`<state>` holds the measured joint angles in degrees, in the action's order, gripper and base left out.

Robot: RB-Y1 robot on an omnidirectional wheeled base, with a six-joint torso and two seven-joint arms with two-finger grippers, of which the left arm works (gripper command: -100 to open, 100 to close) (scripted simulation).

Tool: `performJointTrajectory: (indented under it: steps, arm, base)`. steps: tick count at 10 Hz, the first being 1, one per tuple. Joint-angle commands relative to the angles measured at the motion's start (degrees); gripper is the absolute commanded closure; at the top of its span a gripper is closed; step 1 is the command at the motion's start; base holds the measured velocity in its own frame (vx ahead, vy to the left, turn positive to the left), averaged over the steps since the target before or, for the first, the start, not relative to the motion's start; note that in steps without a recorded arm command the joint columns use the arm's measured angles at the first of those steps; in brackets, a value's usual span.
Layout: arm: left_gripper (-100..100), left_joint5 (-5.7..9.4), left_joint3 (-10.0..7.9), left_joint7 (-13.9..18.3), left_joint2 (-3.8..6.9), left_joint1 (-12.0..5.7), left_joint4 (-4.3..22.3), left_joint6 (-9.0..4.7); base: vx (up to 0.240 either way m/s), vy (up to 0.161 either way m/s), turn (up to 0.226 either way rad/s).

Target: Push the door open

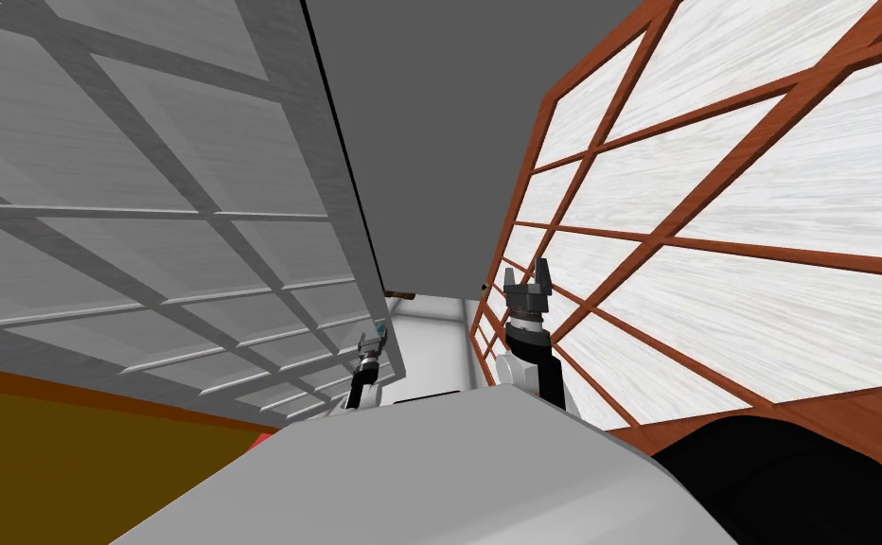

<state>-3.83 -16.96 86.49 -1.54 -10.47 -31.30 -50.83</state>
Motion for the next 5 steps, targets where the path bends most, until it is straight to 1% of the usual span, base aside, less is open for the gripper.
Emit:
performJointTrajectory:
  steps: [1,2,3,4,5]
  arm:
    - [-100,1.56,-0.05,-1.4,-0.28,-1.94,2.3,0.00]
    - [-100,3.14,0.05,-2.8,-0.87,-3.45,3.6,0.59]
    - [-100,3.76,0.09,-3.3,-1.13,-4.04,4.1,0.82]
    - [-100,3.25,0.01,-2.8,-0.83,-3.71,4.3,-0.02]
    - [100,3.25,0.01,-2.8,-0.83,-3.71,4.3,-0.02]
  base:
    - [-0.026,0.019,-0.050]
    - [-0.038,0.031,-0.141]
    - [-0.036,0.032,-0.087]
    - [-0.014,0.012,-0.012]
    - [0.000,0.000,0.000]
